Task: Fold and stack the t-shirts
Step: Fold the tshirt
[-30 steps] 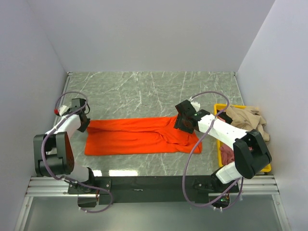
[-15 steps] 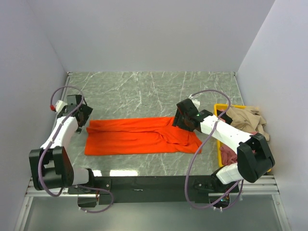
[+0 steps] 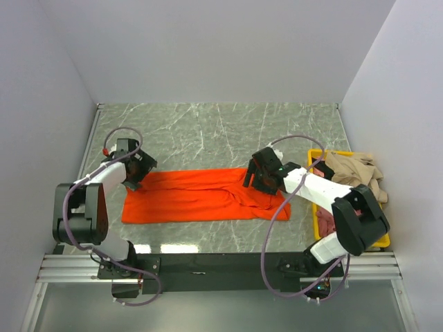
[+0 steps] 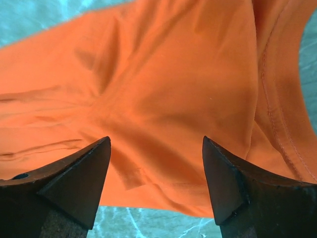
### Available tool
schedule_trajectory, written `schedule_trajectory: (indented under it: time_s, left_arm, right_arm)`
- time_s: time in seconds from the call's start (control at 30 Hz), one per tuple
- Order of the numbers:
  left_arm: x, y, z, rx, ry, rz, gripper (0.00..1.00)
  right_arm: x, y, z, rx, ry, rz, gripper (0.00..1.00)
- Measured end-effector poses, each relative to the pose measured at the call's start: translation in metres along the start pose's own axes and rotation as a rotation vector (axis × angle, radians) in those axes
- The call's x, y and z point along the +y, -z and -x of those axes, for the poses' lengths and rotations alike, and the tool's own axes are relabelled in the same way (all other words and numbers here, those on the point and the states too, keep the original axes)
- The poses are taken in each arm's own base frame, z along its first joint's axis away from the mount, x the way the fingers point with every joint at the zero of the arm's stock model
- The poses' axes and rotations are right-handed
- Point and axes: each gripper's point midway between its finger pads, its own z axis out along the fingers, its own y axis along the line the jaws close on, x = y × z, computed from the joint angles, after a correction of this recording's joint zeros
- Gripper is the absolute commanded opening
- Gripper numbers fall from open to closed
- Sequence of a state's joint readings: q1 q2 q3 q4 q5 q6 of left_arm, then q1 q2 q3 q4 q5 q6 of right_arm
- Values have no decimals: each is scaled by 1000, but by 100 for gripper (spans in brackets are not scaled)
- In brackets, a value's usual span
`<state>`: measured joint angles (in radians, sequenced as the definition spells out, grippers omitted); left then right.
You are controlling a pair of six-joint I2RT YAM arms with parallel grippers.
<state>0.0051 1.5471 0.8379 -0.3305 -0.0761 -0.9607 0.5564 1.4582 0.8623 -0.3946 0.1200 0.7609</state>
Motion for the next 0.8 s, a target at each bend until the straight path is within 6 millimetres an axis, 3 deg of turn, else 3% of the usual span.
schedule_trajectory:
  time_s: [0.2, 0.23, 0.47, 0.8]
  left_arm:
    - [12, 7, -3, -34, -1, -6, 99]
    - [17, 10, -4, -38, 1, 4, 99]
    - [52, 34, -31, -49, 83, 45, 99]
    - [48, 56, -79, -5, 223, -55, 99]
  right_arm:
    - [-12, -30, -21, 88, 16, -67, 81]
    - [-8, -32, -16, 89, 15, -64, 81]
    - [24, -72, 40, 89, -1, -41, 81]
    - [94, -136, 128, 52, 78, 48, 82]
